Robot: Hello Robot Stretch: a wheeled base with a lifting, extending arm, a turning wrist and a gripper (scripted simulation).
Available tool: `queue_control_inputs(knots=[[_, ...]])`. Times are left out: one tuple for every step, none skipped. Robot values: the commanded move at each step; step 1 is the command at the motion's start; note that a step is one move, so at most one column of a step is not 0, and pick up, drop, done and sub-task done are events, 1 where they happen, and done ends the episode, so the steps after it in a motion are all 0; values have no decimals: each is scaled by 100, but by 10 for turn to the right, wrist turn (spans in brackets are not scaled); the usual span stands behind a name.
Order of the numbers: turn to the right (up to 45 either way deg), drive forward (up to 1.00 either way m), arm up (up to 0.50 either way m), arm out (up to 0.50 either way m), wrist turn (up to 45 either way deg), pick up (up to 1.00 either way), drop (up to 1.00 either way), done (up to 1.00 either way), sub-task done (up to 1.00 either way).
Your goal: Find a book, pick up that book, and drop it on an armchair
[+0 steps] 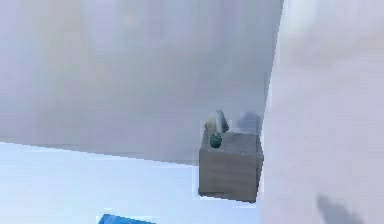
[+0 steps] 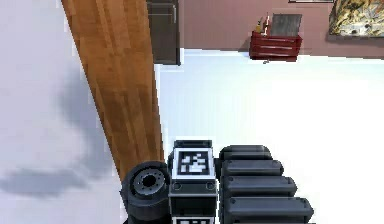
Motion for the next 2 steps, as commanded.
queue_control_inputs(knots=[[-450, 0, 0, 0, 0, 0, 0, 0, 0], [-330, 0, 0, 0, 0, 0, 0, 0, 0]])
